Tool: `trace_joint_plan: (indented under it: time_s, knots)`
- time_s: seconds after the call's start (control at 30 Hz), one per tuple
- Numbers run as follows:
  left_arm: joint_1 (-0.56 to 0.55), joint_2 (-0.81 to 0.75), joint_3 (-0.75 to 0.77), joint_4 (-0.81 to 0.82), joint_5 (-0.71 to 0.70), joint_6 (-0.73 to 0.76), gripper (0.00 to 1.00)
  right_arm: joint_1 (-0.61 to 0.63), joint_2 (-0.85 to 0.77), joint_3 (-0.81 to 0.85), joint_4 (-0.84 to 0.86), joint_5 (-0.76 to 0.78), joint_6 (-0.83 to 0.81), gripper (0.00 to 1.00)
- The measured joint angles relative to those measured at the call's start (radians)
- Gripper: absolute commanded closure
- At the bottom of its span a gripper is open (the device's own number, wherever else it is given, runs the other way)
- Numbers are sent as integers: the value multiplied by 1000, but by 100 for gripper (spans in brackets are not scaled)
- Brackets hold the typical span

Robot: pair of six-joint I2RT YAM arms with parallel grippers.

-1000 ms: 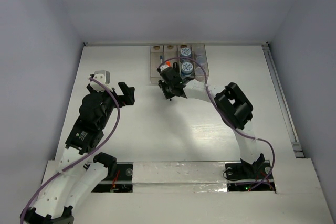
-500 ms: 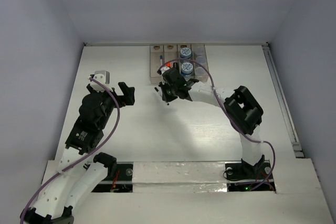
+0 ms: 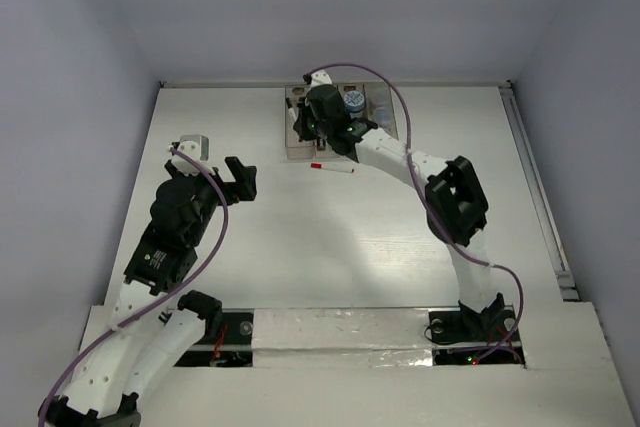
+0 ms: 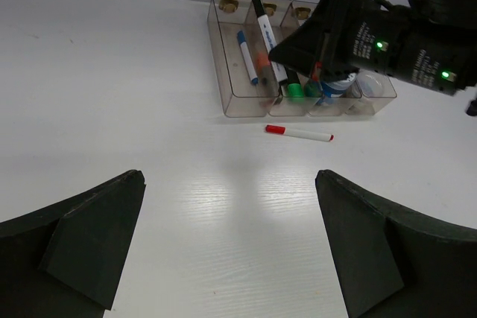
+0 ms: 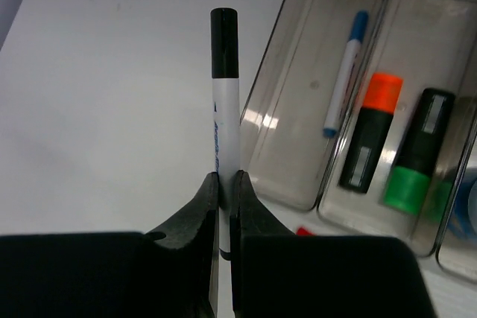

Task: Sort the stationery into containers
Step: Place the pen in the storage box, then pick up the pen from the center of the board.

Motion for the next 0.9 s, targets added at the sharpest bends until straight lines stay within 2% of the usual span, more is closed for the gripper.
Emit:
trace_joint_plan:
  time_s: [0.03,0.07,0.13,0.27,0.4,0.63,0.77,0.9]
  knots:
    - [0,0,0,0,0,0,1,-10,29,35,0,10,13,98]
    - [0,0,0,0,0,0,1,-18,63,72,-1,17,24,83]
    - [0,0,0,0,0,0,1,-34,129,148,-11,26,35,62]
    - [0,0,0,0,0,0,1,-56,200,223,-50,32,38,39]
    - [0,0,0,0,0,0,1,-56,166,164,-45,29,6,40]
    - [0,0,0,0,2,0,1,-61,-95,-209,39,-60,-217,48]
    - [0,0,0,0,4,0,1,-108,-205,-396,87,-164,-314,39]
    - [0,0,0,0,8,0,1,-180,-240,-537,105,-231,-373,35]
